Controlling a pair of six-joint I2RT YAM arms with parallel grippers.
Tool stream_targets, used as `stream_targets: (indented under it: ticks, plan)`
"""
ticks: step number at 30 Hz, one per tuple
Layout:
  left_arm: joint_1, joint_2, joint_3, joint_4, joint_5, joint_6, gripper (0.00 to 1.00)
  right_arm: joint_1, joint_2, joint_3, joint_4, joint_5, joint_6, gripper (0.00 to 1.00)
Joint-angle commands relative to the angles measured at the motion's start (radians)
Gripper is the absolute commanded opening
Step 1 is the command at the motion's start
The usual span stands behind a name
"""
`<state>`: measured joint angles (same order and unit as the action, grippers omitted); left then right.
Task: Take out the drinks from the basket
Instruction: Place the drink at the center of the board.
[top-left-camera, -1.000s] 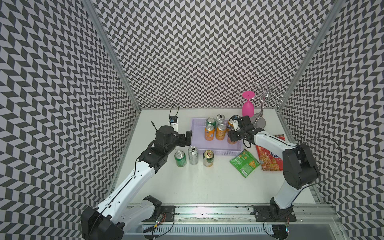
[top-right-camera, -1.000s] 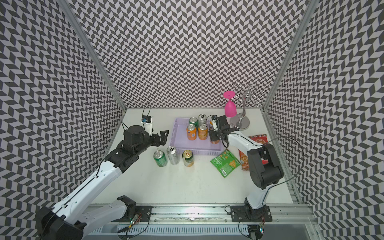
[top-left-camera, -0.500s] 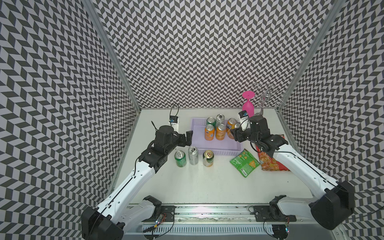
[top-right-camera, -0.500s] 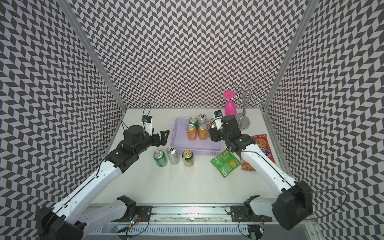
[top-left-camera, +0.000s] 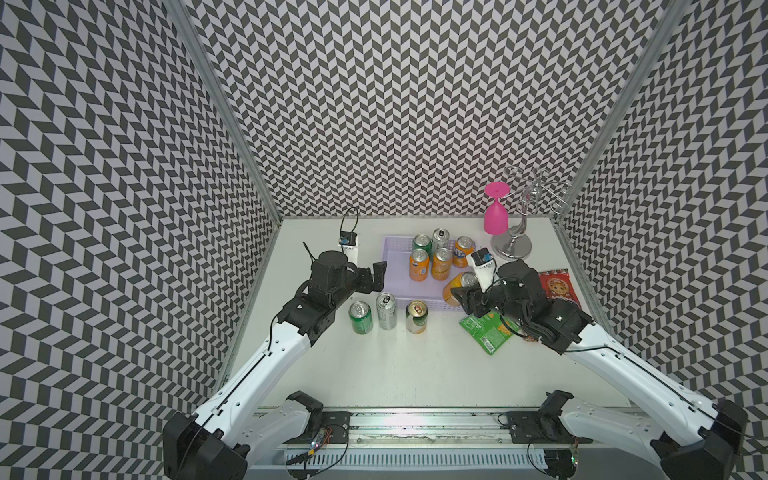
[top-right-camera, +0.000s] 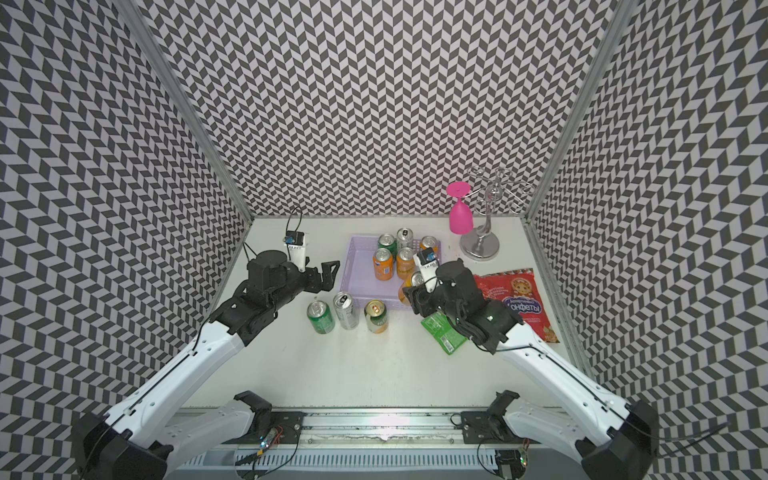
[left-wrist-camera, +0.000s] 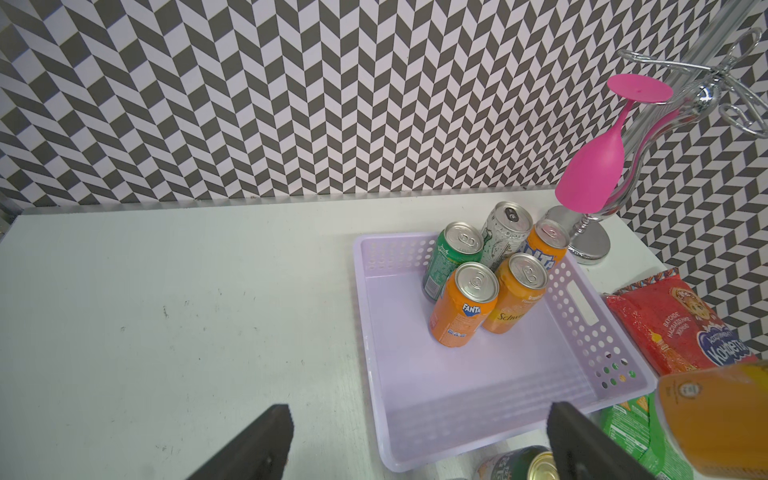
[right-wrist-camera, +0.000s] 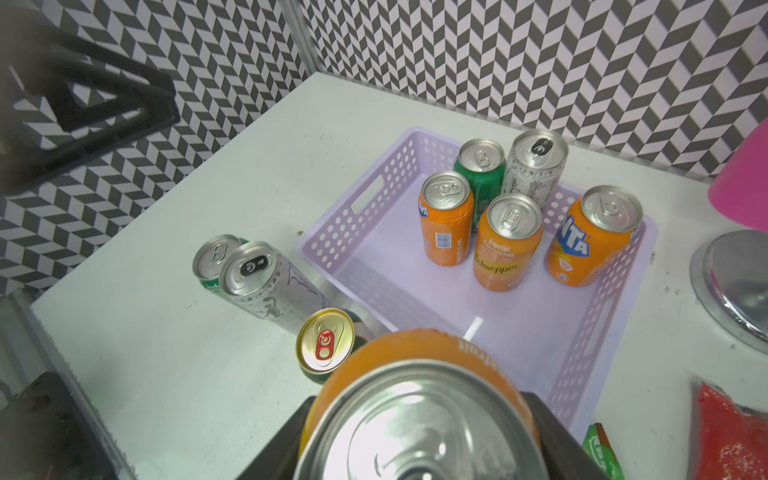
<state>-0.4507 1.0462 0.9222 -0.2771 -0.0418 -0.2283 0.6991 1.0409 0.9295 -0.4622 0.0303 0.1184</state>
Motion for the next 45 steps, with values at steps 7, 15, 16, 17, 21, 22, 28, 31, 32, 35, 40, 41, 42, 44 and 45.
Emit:
stream_targets:
  ticks: [7, 15, 16, 17, 21, 22, 28, 31, 32, 35, 40, 41, 42, 44, 45]
  plan:
    - [0.007, 0.003, 0.005, 0.018, 0.010, 0.007, 0.99, 0.081, -0.002, -0.116, 0.194, 0.017, 0.075, 0.48]
    - [0.007, 0.011, 0.005, 0.016, 0.013, 0.008, 0.99, 0.093, 0.107, -0.139, 0.233, 0.051, 0.070, 0.48]
    - [0.006, 0.011, 0.004, 0.015, 0.013, 0.008, 0.99, 0.094, 0.122, -0.138, 0.236, 0.063, 0.069, 0.48]
    - [0.006, 0.013, 0.004, 0.014, 0.013, 0.008, 0.99, 0.094, 0.133, -0.138, 0.240, 0.074, 0.066, 0.48]
    - [0.007, 0.015, 0.004, 0.015, 0.013, 0.008, 0.99, 0.094, 0.163, -0.157, 0.279, 0.111, 0.080, 0.48]
    - [0.006, 0.015, 0.003, 0.015, 0.013, 0.008, 0.99, 0.094, 0.167, -0.163, 0.292, 0.116, 0.082, 0.48]
    - [0.007, 0.017, 0.003, 0.013, 0.013, 0.009, 0.99, 0.094, 0.203, -0.180, 0.338, 0.141, 0.085, 0.48]
    - [0.006, 0.019, 0.003, 0.014, 0.015, 0.010, 0.99, 0.093, 0.229, -0.178, 0.343, 0.138, 0.083, 0.49]
    - [0.006, 0.018, 0.003, 0.015, 0.016, 0.009, 0.99, 0.094, 0.236, -0.177, 0.346, 0.138, 0.083, 0.49]
    - [0.007, 0.020, 0.004, 0.015, 0.017, 0.009, 0.99, 0.093, 0.256, -0.175, 0.357, 0.134, 0.083, 0.49]
    - [0.006, 0.020, 0.003, 0.013, 0.018, 0.011, 0.99, 0.093, 0.289, -0.172, 0.362, 0.126, 0.080, 0.51]
    - [0.006, 0.021, 0.004, 0.013, 0.019, 0.011, 0.99, 0.094, 0.293, -0.173, 0.362, 0.128, 0.079, 0.52]
    - [0.007, 0.022, 0.004, 0.014, 0.019, 0.012, 0.99, 0.094, 0.297, -0.175, 0.362, 0.128, 0.080, 0.53]
    - [0.007, 0.022, 0.004, 0.014, 0.020, 0.012, 0.99, 0.094, 0.304, -0.176, 0.361, 0.130, 0.077, 0.55]
    - [0.006, 0.023, 0.005, 0.015, 0.024, 0.011, 0.99, 0.094, 0.306, -0.176, 0.361, 0.128, 0.076, 0.55]
